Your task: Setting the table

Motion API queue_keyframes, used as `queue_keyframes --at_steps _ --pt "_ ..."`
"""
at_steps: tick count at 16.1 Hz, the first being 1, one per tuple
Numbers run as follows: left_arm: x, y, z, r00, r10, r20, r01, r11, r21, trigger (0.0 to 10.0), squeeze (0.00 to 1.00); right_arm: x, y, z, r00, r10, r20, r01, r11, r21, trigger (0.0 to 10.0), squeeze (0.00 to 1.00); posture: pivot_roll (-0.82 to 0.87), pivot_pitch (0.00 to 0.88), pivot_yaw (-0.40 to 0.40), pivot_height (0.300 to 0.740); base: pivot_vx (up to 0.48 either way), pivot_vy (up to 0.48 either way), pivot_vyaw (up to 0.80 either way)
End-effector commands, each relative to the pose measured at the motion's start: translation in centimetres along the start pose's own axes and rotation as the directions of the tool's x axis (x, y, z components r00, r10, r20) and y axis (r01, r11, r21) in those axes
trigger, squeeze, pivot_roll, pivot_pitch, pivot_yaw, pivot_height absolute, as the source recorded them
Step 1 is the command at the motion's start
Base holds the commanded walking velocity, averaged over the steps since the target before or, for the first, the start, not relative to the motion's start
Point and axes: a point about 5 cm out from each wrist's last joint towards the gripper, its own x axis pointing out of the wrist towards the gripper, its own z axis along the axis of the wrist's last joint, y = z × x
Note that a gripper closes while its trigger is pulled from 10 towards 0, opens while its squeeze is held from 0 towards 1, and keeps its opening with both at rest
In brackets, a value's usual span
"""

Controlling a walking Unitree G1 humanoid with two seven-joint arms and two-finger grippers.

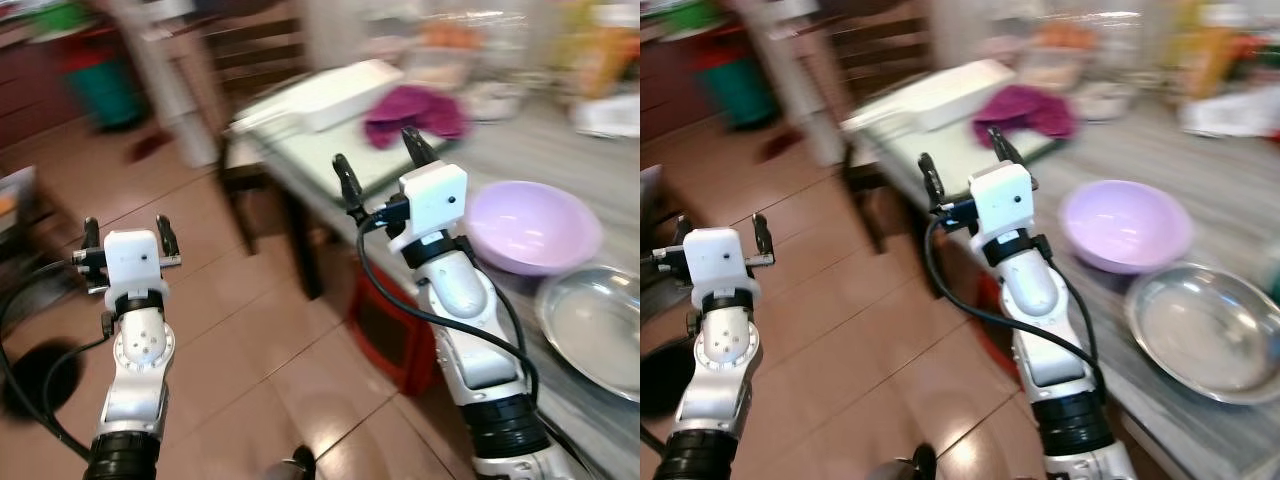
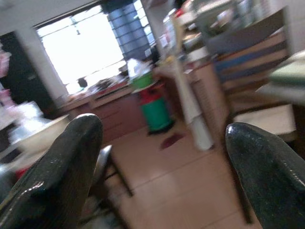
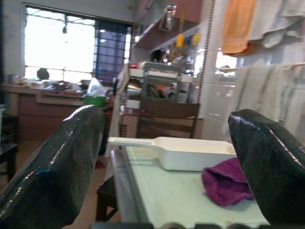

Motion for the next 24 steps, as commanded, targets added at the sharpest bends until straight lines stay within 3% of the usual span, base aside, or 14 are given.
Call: queue_keyframes --at_steps 1,8,11,14,15,16,17,19,20,21,24 --pt "-0.5 0.1 -1.2 0.999 0.008 -0.036 -0.006 0.999 0.036 10.0 0.0 -0.1 0.3 -0.5 1.0 -0.01 -0.011 0.01 1.0 0.017 10.0 0.0 -0.08 0.09 0.102 0.74 0.0 0.0 0.79" --pt "-1.7 0.8 -4.1 0.994 0.033 -0.104 -0.022 0.994 0.106 10.0 0.0 -1.0 0.4 -3.0 0.994 -0.056 -0.09 0.061 0.997 0.055 10.0 0.0 -0.08 0.068 0.099 0.74 0.0 0.0 0.79" --pt "-2.3 1.1 -6.2 0.978 0.032 -0.204 -0.007 0.993 0.12 10.0 0.0 -2.1 0.3 -5.0 0.984 -0.085 -0.158 0.095 0.994 0.059 10.0 0.0 -0.07 0.056 0.099 0.74 0.0 0.0 0.8" --pt "-4.0 0.9 -8.6 0.952 -0.012 -0.306 0.064 0.985 0.16 10.0 0.0 -4.2 -0.1 -8.6 0.939 -0.139 -0.314 0.174 0.981 0.086 10.0 0.0 -0.07 0.052 0.091 0.74 0.0 0.0 0.27" --pt "-4.9 0.2 -9.7 0.908 -0.119 -0.402 0.152 0.987 0.05 10.0 0.0 -4.7 0.4 -9.3 0.94 -0.091 -0.328 0.104 0.994 0.023 10.0 0.0 -0.07 0.048 0.086 0.74 0.0 0.0 0.0" --pt "-6.3 -0.7 -10.9 0.853 -0.211 -0.478 0.221 0.975 -0.035 10.0 0.0 -6.1 0.5 -11.0 0.908 -0.106 -0.405 0.124 0.992 0.018 10.0 0.0 -0.06 0.045 0.079 0.74 0.0 0.0 0.0" --pt "-6.6 -0.9 -11.2 0.84 -0.224 -0.494 0.232 0.972 -0.047 10.0 0.0 -6.5 0.5 -11.5 0.899 -0.111 -0.424 0.136 0.99 0.029 10.0 0.0 -0.06 0.045 0.079 0.74 0.0 0.0 0.0" --pt "-9.4 -1.7 -13.1 0.746 -0.298 -0.596 0.359 0.933 -0.017 10.0 0.0 -10.0 0.6 -15.1 0.768 -0.134 -0.626 0.189 0.982 0.021 10.0 0.0 -0.06 0.035 0.063 0.74 0.0 0.0 0.0" --pt "-9.9 -1.7 -13.5 0.726 -0.302 -0.618 0.376 0.927 -0.012 10.0 0.0 -10.9 0.6 -15.8 0.73 -0.141 -0.669 0.201 0.979 0.013 10.0 0.0 -0.06 0.035 0.061 0.74 0.0 0.0 0.0" --pt "-12.1 -2.0 -14.8 0.615 -0.366 -0.698 0.458 0.887 -0.062 10.0 0.0 -14.2 0.7 -17.8 0.587 -0.15 -0.795 0.233 0.972 -0.011 10.0 0.0 -0.06 0.028 0.049 0.74 0.0 0.0 0.0" --pt "-13.8 -1.5 -15.8 0.525 -0.361 -0.771 0.494 0.867 -0.069 10.0 0.0 -17.9 0.5 -19.0 0.442 -0.168 -0.881 0.226 0.971 -0.072 10.0 0.0 -0.04 0.015 0.024 0.74 0.0 0.0 0.0"
